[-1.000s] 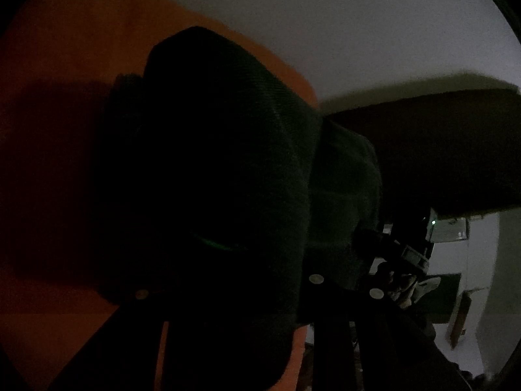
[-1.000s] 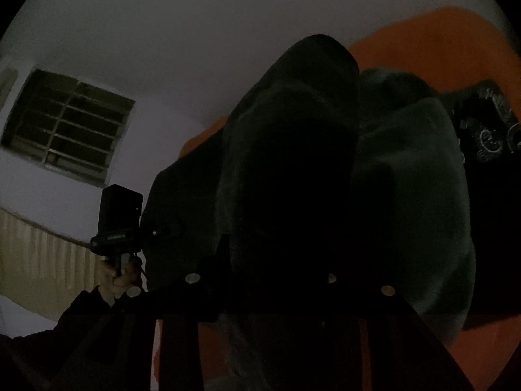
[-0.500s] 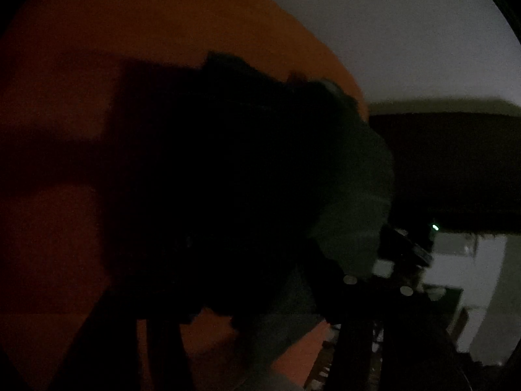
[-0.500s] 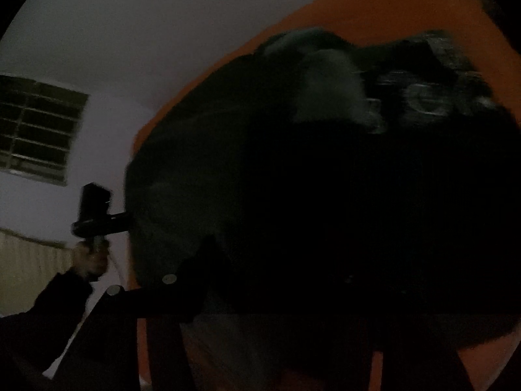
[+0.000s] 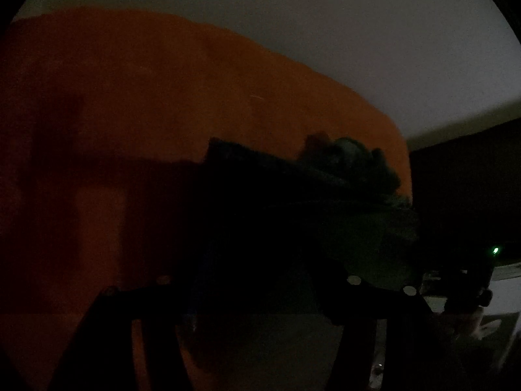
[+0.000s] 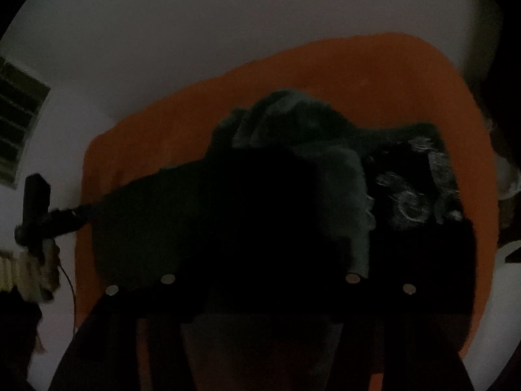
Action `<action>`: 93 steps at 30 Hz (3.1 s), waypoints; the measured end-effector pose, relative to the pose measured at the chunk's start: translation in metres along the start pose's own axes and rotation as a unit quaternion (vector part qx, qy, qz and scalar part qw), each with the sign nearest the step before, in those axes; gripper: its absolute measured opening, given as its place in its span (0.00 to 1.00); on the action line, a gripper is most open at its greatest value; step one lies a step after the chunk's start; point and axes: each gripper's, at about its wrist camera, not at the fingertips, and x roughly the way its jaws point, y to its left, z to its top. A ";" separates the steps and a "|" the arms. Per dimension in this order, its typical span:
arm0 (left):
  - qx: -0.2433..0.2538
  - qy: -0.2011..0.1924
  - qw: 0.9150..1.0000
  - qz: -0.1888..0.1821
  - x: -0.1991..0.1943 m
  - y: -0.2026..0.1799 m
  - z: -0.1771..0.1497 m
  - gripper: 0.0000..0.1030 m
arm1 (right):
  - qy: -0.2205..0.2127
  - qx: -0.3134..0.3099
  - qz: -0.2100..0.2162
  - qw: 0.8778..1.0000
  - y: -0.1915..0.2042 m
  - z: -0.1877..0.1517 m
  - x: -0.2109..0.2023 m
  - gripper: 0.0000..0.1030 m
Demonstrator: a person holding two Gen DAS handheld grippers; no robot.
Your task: Fold clothes
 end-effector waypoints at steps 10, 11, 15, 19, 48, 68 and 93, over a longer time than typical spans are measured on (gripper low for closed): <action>-0.027 -0.010 0.999 -0.017 -0.004 0.035 0.000 0.39 | -0.007 -0.042 -0.066 0.997 0.016 0.000 -0.008 0.22; -0.029 -0.012 0.999 -0.016 -0.010 0.035 -0.001 0.40 | -0.005 -0.051 -0.076 0.996 0.023 0.003 -0.013 0.27; -0.008 -0.018 1.000 0.010 -0.038 0.076 -0.029 0.45 | 0.038 -0.038 -0.090 0.994 0.036 0.005 -0.010 0.77; -0.007 0.006 1.000 0.004 -0.040 0.074 -0.073 0.50 | 0.059 -0.004 -0.068 0.996 0.038 -0.037 -0.015 0.77; -0.022 0.088 0.995 0.036 0.025 0.035 -0.153 0.33 | 0.084 0.034 -0.101 0.991 -0.007 -0.161 -0.068 0.41; -0.142 0.042 0.988 -0.040 0.017 0.031 -0.154 0.32 | 0.008 0.097 -0.022 0.995 -0.036 -0.229 -0.125 0.29; 0.032 0.031 0.985 0.169 0.033 -0.111 -0.099 0.52 | 0.003 0.019 -0.189 0.982 0.018 -0.165 -0.153 0.47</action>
